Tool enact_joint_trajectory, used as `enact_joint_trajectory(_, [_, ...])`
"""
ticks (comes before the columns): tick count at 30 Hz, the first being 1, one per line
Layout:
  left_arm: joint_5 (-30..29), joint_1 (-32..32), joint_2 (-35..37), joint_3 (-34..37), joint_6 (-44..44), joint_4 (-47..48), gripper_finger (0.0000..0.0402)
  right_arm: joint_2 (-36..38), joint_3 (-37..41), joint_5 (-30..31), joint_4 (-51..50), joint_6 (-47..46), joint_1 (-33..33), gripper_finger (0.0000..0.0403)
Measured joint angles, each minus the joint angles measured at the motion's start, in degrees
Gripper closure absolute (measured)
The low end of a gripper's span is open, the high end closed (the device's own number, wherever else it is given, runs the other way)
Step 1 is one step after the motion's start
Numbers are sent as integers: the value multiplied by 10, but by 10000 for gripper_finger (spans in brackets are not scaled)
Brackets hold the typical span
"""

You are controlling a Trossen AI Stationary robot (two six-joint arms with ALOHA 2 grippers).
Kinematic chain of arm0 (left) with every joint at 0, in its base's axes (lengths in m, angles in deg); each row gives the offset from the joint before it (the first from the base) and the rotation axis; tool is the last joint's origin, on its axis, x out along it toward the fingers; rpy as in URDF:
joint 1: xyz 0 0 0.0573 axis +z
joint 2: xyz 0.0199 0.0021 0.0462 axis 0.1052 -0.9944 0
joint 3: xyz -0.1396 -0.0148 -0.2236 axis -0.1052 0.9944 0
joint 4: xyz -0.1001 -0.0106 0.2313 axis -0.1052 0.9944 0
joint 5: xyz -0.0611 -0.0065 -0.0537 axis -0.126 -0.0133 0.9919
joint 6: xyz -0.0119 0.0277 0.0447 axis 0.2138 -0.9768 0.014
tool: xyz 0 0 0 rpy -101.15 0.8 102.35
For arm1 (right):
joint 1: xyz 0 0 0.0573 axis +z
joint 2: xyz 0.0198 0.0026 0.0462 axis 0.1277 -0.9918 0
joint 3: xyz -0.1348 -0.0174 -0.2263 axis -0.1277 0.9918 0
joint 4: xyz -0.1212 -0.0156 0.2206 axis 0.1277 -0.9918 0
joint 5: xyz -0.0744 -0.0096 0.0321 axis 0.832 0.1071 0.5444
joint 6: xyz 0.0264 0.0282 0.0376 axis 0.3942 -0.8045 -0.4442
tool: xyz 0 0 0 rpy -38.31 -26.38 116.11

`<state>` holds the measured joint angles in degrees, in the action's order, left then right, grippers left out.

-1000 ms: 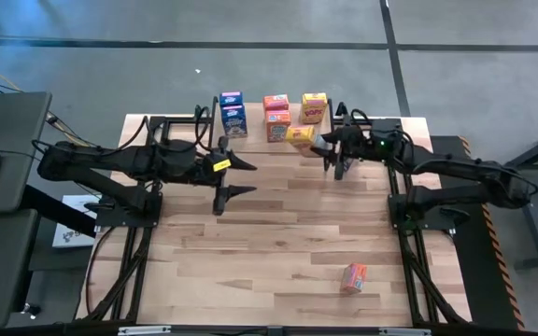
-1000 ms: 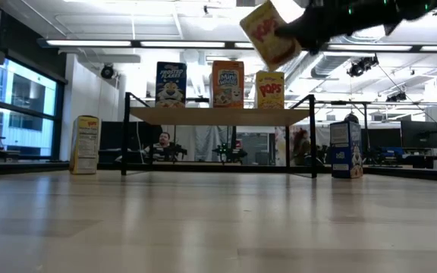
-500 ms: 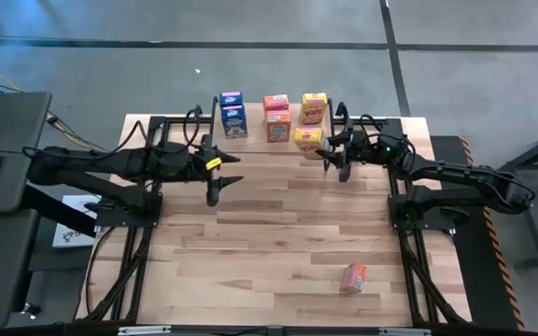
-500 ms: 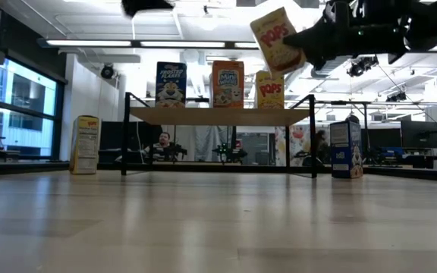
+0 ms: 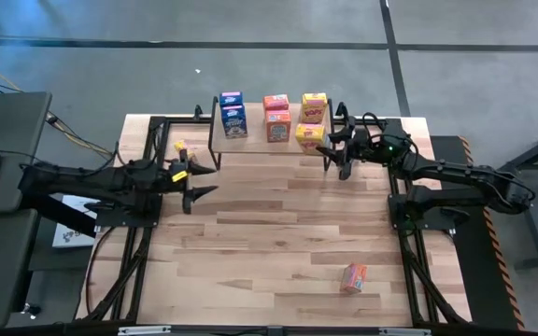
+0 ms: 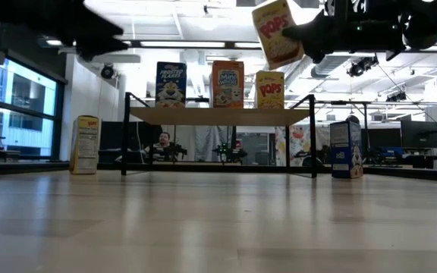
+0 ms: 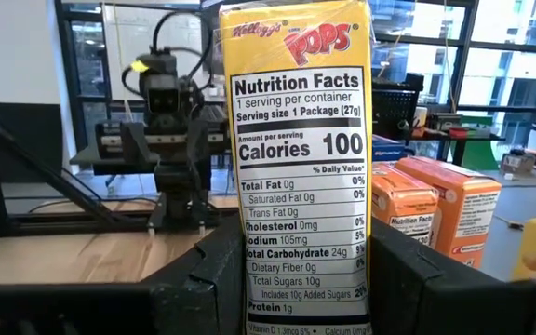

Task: Stack cereal on shelf
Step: Put the bottom yellow cereal box aligned with the other yellow cereal box on the shelf

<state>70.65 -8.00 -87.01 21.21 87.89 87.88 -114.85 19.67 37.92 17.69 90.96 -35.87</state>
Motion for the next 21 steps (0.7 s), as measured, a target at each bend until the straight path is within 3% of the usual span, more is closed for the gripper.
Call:
enact_joint_trajectory(12, [-11, 0, 176, 149, -51, -36, 173, 0, 0, 1, 9, -3, 0, 249])
enact_joint_trajectory(21, [-33, 1, 242, 200, -90, -33, 173, 0, 1, 4, 1, 58, -1, 249])
